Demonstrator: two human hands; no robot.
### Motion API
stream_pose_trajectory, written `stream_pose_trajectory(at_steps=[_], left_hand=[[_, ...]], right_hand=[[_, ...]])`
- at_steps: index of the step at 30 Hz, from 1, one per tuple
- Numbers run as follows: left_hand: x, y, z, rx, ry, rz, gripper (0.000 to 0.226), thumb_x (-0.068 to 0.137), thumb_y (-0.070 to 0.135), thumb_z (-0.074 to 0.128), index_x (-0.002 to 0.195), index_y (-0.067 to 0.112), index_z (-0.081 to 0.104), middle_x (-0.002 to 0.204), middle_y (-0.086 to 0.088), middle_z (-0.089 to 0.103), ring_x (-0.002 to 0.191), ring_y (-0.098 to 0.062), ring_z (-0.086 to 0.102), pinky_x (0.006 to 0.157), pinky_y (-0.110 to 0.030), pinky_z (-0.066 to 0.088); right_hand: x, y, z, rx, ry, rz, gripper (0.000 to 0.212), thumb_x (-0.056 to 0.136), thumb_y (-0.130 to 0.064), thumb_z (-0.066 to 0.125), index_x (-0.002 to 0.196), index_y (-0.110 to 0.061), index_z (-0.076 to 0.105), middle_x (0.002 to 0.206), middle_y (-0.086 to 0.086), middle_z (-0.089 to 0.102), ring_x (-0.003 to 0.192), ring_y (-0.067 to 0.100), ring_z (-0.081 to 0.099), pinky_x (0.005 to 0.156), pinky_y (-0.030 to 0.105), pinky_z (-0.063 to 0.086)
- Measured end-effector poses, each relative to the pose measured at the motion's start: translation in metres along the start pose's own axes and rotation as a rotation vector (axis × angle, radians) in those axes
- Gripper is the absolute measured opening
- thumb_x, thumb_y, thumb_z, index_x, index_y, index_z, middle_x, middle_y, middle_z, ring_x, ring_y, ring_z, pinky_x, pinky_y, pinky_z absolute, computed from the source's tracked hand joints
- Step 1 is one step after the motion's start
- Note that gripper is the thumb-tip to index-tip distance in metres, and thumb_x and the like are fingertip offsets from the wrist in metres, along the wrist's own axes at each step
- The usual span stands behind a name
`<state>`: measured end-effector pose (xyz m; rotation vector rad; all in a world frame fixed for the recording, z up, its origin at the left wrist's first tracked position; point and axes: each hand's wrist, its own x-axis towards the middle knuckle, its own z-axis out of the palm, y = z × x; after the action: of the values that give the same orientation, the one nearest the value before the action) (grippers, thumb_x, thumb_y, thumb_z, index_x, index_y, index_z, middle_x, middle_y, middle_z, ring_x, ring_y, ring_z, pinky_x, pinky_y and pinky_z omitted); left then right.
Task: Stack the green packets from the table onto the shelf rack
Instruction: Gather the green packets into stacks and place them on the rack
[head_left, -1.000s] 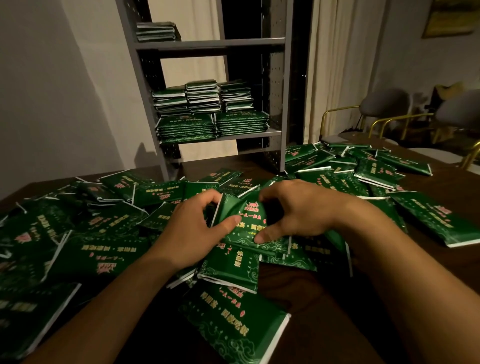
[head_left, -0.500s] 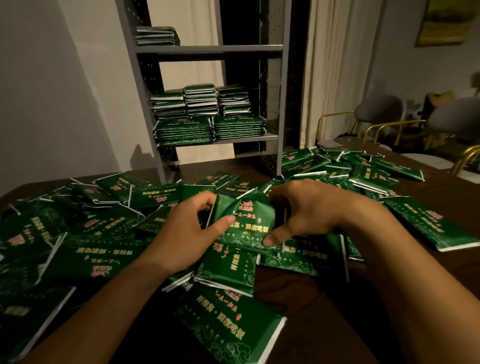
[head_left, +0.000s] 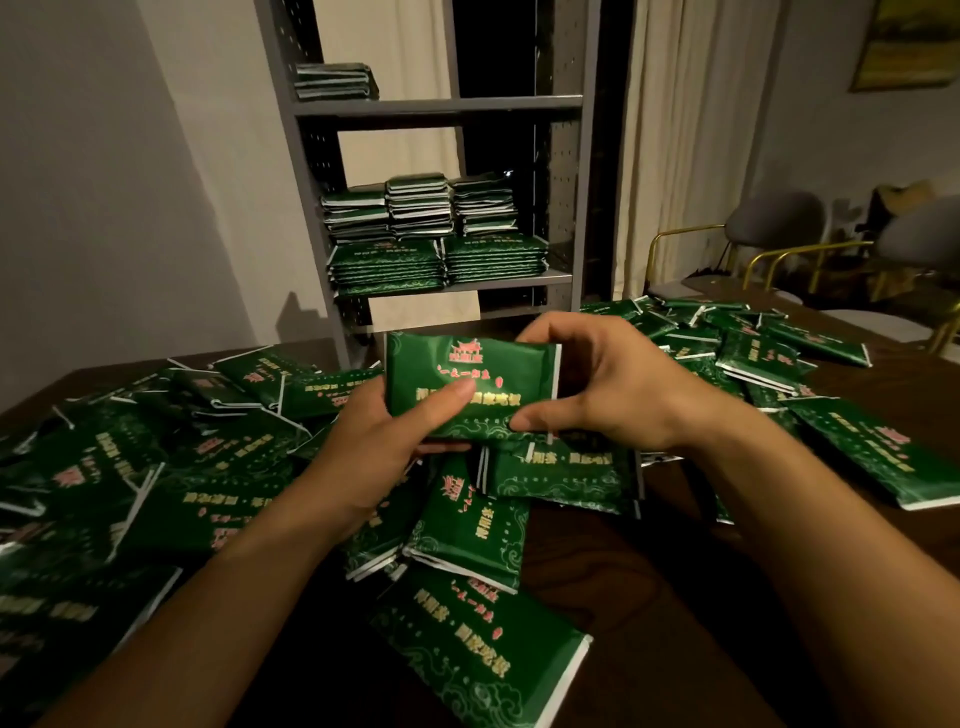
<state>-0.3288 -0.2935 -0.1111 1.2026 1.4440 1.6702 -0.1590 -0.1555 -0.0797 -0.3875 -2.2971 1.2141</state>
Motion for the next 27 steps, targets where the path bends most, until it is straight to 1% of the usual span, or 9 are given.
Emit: stream_pose_trajectory(at_steps=[4, 6, 11, 15, 18, 21, 24, 25, 27], left_hand=[[0.005, 0.0, -0.006, -0.105, -0.006, -0.1, 0.046, 0.079, 0.035, 0.075, 0.12, 0.018, 0.064, 0.113, -0.01, 0.075, 0.1, -0.032, 0.074, 0.083, -0.048, 0.061], [0.004, 0.0, -0.008, -0.146, -0.056, -0.172, 0.056, 0.076, 0.039, 0.072, 0.126, 0.015, 0.061, 0.116, -0.016, 0.073, 0.101, -0.038, 0.073, 0.083, -0.055, 0.059], [0.0, 0.005, -0.011, -0.235, -0.161, -0.191, 0.051, 0.082, 0.025, 0.076, 0.128, 0.012, 0.059, 0.117, -0.018, 0.073, 0.098, -0.039, 0.073, 0.07, -0.044, 0.063], [0.002, 0.002, -0.009, -0.232, -0.012, -0.134, 0.042, 0.076, 0.014, 0.07, 0.117, 0.006, 0.063, 0.108, -0.013, 0.076, 0.09, -0.03, 0.076, 0.059, -0.035, 0.062], [0.005, 0.002, -0.011, -0.274, 0.077, -0.108, 0.032, 0.085, 0.01, 0.068, 0.116, 0.004, 0.063, 0.11, -0.012, 0.076, 0.095, -0.029, 0.075, 0.061, -0.033, 0.062], [0.005, 0.003, -0.013, -0.276, 0.134, -0.124, 0.032, 0.091, 0.013, 0.066, 0.122, 0.005, 0.061, 0.116, -0.012, 0.074, 0.098, -0.031, 0.074, 0.075, -0.042, 0.064], [0.009, 0.0, -0.02, -0.27, 0.324, -0.164, 0.055, 0.092, 0.023, 0.07, 0.137, 0.001, 0.048, 0.131, -0.016, 0.065, 0.093, -0.024, 0.076, 0.103, -0.051, 0.052], [0.012, -0.001, -0.025, -0.249, 0.413, -0.154, 0.05, 0.093, 0.023, 0.07, 0.133, 0.001, 0.05, 0.13, -0.015, 0.064, 0.088, -0.02, 0.077, 0.106, -0.05, 0.049], [0.015, -0.005, -0.032, -0.113, 0.529, -0.113, 0.018, 0.097, 0.015, 0.064, 0.114, 0.01, 0.061, 0.119, -0.008, 0.068, 0.084, -0.015, 0.076, 0.098, -0.041, 0.055]], right_hand=[[0.001, -0.002, 0.006, 0.095, 0.111, -0.108, 0.058, 0.066, 0.006, 0.084, 0.117, -0.011, 0.062, 0.104, 0.018, 0.072, 0.09, 0.033, 0.072, 0.073, 0.034, 0.063], [0.004, -0.002, 0.011, 0.101, 0.13, -0.138, 0.061, 0.068, 0.006, 0.084, 0.122, -0.011, 0.062, 0.106, 0.018, 0.071, 0.09, 0.029, 0.072, 0.075, 0.029, 0.061], [0.006, 0.0, 0.022, 0.112, 0.188, -0.193, 0.059, 0.071, 0.005, 0.083, 0.123, -0.013, 0.061, 0.103, 0.009, 0.069, 0.087, 0.021, 0.072, 0.077, 0.029, 0.061], [0.008, 0.002, 0.027, 0.045, 0.234, -0.185, 0.061, 0.073, -0.015, 0.084, 0.128, -0.017, 0.058, 0.108, 0.001, 0.068, 0.1, 0.01, 0.069, 0.089, 0.025, 0.057], [0.004, 0.003, 0.019, 0.098, 0.301, 0.01, 0.064, 0.074, -0.036, 0.08, 0.131, -0.028, 0.052, 0.117, -0.007, 0.064, 0.103, 0.0, 0.066, 0.079, 0.016, 0.055], [0.004, 0.009, 0.014, 0.301, 0.146, 0.186, 0.049, 0.077, -0.024, 0.08, 0.122, -0.019, 0.061, 0.116, 0.004, 0.07, 0.101, 0.02, 0.072, 0.083, 0.031, 0.06], [0.009, 0.013, 0.012, 0.326, 0.285, 0.234, 0.038, 0.081, -0.007, 0.076, 0.115, -0.017, 0.062, 0.113, 0.01, 0.071, 0.095, 0.026, 0.072, 0.074, 0.035, 0.061], [0.01, 0.014, 0.009, 0.307, 0.357, 0.243, 0.044, 0.08, -0.006, 0.076, 0.118, -0.02, 0.06, 0.115, 0.009, 0.069, 0.094, 0.024, 0.072, 0.072, 0.034, 0.061], [0.011, 0.017, 0.003, 0.321, 0.384, 0.221, 0.058, 0.069, -0.011, 0.081, 0.121, -0.024, 0.057, 0.116, 0.008, 0.067, 0.092, 0.022, 0.073, 0.076, 0.036, 0.061]])
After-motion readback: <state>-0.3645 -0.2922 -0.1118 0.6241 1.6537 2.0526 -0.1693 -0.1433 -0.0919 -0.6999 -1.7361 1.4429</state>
